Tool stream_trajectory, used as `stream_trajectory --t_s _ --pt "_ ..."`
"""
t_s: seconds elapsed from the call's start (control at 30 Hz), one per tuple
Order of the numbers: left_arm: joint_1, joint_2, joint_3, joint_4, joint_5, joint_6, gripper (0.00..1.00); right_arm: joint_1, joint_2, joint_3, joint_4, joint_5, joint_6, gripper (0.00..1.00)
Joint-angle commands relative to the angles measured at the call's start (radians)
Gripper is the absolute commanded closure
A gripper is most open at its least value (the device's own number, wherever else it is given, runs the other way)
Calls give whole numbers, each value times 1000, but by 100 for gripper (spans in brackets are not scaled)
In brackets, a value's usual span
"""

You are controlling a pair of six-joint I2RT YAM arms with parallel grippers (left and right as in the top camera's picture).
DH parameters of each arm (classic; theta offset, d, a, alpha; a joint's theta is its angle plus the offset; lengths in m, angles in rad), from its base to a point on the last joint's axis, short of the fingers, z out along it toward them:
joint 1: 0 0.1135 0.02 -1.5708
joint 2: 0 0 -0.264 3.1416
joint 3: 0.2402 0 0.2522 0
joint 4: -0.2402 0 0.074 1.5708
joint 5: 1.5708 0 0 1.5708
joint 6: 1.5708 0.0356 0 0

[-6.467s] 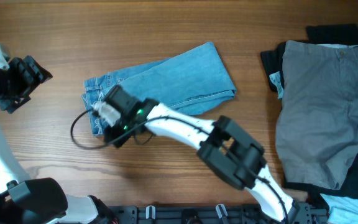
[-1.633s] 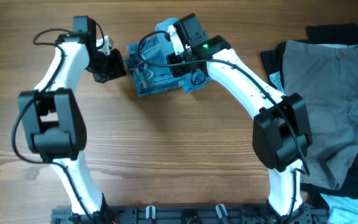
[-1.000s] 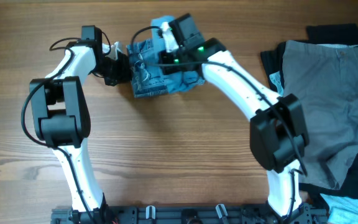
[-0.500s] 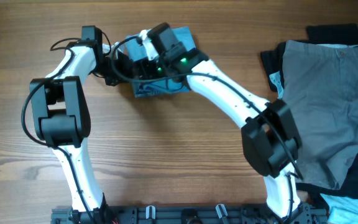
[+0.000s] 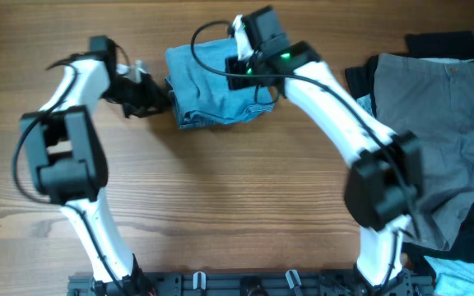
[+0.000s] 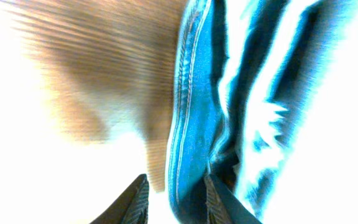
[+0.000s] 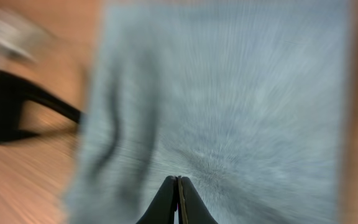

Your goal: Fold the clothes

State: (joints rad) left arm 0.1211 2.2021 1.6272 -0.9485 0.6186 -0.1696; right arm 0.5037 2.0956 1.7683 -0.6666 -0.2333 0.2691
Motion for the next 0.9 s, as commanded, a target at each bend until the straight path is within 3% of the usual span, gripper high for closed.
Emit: stream_trajectory --t_s 0.0,0.1,0.43,0.57,0.7,0.87 --pt "41 -165 17 -18 -28 9 84 11 199 -42 -29 -91 107 96" --pt "13 -188 17 -21 -24 9 96 9 285 -42 -38 -149 162 96" --pt "-178 -147 9 104 -31 43 96 9 328 -40 -56 -218 187 96" --pt "-229 -96 9 134 -169 49 96 9 328 -40 -75 -217 186 96" --pt "-239 16 9 126 -371 -29 95 7 328 -40 -79 -217 185 96" --pt "-211 150 9 167 -350 -55 96 7 328 -40 -83 -217 182 96"
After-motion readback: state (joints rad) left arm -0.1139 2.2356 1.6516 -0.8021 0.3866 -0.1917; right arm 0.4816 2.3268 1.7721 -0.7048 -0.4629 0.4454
